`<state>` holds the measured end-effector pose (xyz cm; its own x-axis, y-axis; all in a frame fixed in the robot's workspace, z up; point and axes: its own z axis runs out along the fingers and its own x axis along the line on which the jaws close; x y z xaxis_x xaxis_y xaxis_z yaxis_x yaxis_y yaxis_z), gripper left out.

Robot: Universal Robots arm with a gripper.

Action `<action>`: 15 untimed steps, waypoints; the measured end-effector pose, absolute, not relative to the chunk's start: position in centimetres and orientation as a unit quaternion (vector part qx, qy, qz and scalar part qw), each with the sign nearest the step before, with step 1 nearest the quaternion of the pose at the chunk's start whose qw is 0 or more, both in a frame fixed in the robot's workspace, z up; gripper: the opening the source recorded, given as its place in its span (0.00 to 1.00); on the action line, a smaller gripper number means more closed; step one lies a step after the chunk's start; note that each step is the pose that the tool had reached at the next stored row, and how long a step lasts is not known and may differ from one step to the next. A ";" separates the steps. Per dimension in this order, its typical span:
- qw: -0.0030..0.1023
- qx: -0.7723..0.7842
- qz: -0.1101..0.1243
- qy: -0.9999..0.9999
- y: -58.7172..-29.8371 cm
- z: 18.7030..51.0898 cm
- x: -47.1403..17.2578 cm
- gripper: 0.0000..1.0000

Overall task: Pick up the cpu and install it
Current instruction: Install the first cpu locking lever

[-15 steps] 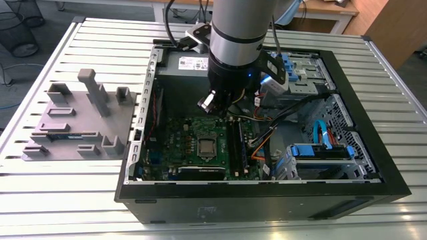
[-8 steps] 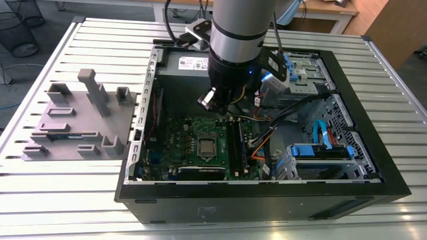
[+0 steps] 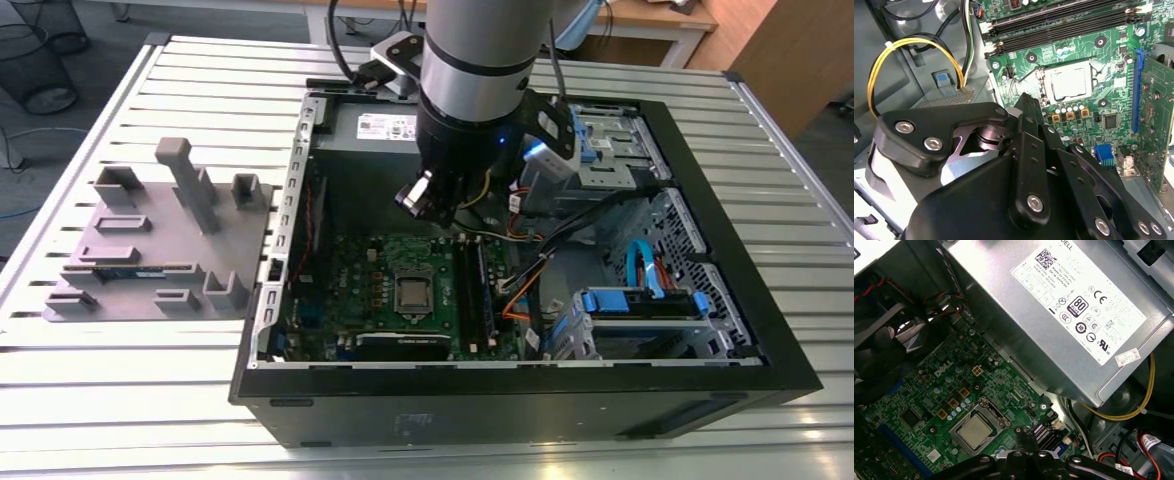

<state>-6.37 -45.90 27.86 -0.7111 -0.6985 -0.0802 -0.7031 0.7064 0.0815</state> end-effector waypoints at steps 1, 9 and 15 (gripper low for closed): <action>0.022 -0.379 0.053 0.923 -45.9 27.9 -6.4 0.11; 0.022 -0.379 0.055 0.923 -45.9 28.0 -6.4 0.11; 0.023 -0.379 0.056 0.923 -45.9 28.0 -6.4 0.11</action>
